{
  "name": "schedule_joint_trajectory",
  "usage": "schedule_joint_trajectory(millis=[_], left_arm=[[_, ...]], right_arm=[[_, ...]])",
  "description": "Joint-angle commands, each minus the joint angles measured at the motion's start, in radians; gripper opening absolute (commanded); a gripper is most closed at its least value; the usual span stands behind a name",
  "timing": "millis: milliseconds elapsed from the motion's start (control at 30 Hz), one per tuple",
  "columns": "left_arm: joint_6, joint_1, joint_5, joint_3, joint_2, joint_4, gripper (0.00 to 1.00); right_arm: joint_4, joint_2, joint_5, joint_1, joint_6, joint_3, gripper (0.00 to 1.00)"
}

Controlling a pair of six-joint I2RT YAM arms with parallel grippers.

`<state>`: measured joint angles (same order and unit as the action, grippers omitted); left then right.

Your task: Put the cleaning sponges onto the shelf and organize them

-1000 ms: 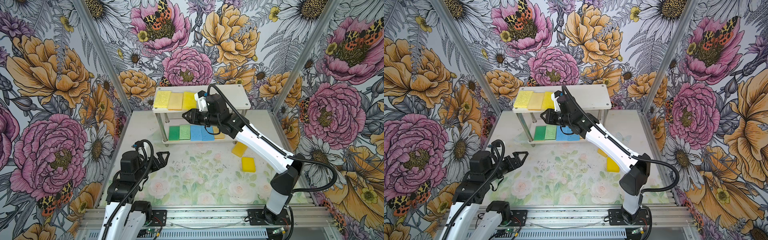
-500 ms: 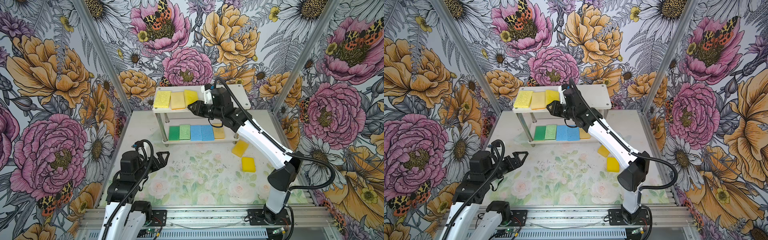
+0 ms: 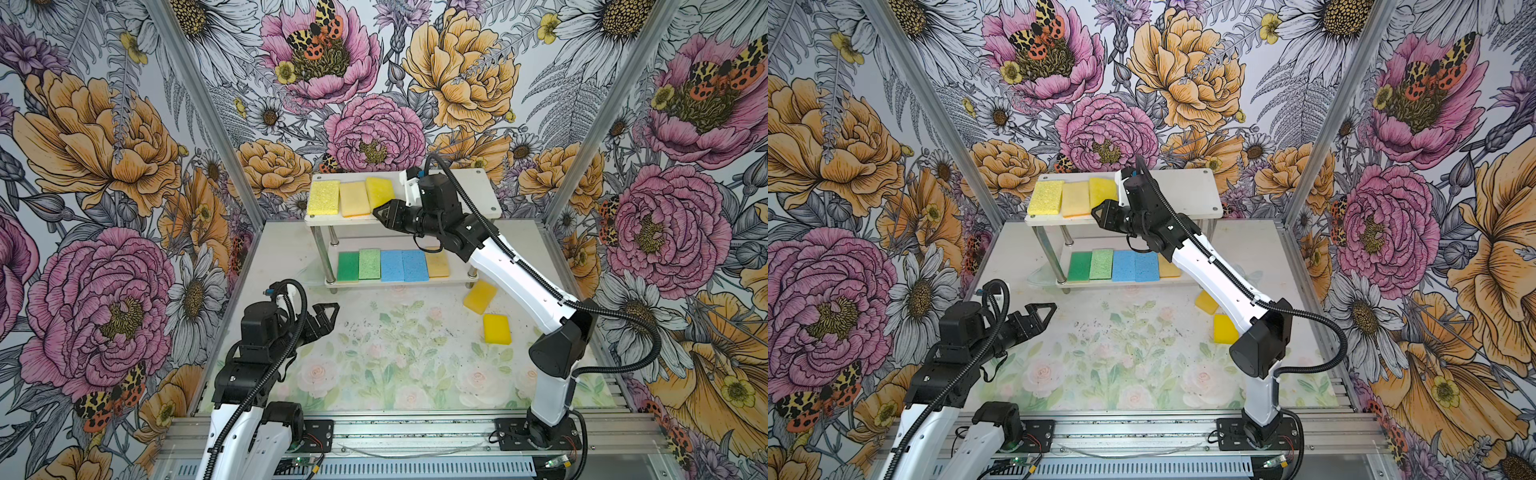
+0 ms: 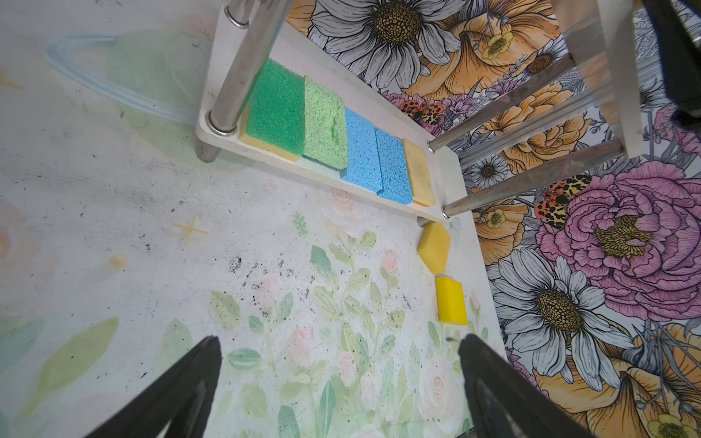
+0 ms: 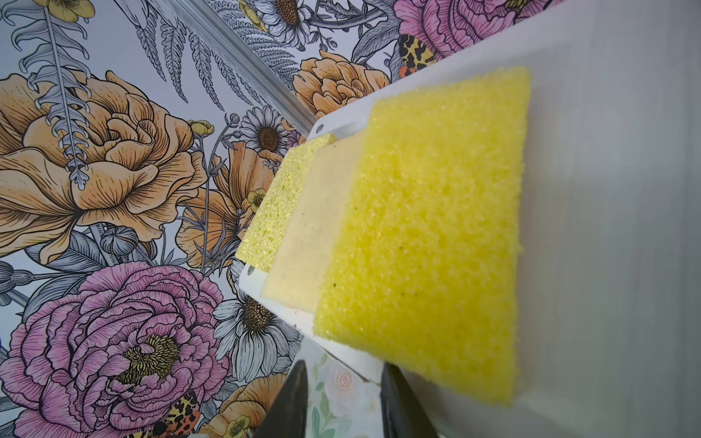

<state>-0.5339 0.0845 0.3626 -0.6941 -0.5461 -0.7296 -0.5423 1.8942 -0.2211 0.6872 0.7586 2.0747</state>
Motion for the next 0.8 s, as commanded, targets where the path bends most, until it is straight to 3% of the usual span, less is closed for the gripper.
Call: schedule_joint_trajectory(millis=[0, 400, 567, 767], left_arm=[[0.022, -0.008, 0.006, -0.016, -0.004, 0.002, 0.99], [0.022, -0.008, 0.006, -0.016, 0.0, 0.002, 0.99], [0.022, -0.009, 0.005, -0.016, -0.003, 0.002, 0.99], [0.022, -0.01, 0.006, -0.015, -0.006, 0.001, 0.99]], right_arm=[[0.003, 0.021, -0.011, 0.017, -0.01, 0.044, 0.35], [0.003, -0.153, 0.197, -0.017, -0.087, -0.069, 0.4], [-0.004, -0.163, 0.152, -0.056, -0.098, -0.075, 0.46], [-0.035, -0.061, -0.011, -0.11, -0.072, 0.012, 0.5]])
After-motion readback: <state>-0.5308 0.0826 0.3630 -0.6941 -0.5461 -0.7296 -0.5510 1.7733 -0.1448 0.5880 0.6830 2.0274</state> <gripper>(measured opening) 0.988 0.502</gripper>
